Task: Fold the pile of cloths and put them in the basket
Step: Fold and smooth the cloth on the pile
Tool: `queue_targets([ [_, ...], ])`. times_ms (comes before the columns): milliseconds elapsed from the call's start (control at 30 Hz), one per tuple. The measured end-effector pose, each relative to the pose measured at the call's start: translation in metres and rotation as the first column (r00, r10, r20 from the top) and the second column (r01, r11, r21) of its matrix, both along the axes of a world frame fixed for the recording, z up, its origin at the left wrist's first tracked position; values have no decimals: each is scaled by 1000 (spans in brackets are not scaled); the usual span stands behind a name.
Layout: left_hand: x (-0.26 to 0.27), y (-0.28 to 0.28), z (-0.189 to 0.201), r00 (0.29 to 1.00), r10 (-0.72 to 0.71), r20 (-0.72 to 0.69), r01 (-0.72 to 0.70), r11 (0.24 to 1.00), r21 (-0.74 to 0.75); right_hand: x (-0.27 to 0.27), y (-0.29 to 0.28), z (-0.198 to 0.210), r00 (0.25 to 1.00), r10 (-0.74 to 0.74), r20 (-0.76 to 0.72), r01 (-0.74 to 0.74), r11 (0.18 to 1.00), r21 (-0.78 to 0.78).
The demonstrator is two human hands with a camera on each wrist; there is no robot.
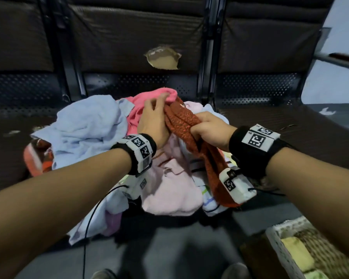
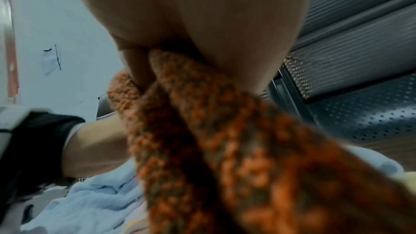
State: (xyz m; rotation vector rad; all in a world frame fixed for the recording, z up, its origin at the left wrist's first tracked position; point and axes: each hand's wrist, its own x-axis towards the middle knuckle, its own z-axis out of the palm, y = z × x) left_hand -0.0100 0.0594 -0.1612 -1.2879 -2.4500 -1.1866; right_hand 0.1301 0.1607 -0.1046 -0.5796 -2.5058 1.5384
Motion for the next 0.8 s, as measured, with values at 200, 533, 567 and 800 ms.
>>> queue_targets([
  [200, 2, -8, 38, 995, -30, 92, 20, 994, 108, 9, 7, 6, 997, -74, -1, 73, 983, 171],
  [533, 9, -17, 55, 867, -389, 313, 274, 895, 351, -1, -10, 26, 947, -191, -257, 189, 981, -30],
  [567, 8, -19, 48, 813, -450, 368, 319, 874, 366, -1, -12, 27, 937, -199, -287, 193, 980, -48],
  [800, -7, -37, 30, 989, -131, -70, 112, 968, -223, 4, 12, 36, 851, -356, -386, 293, 932, -214],
])
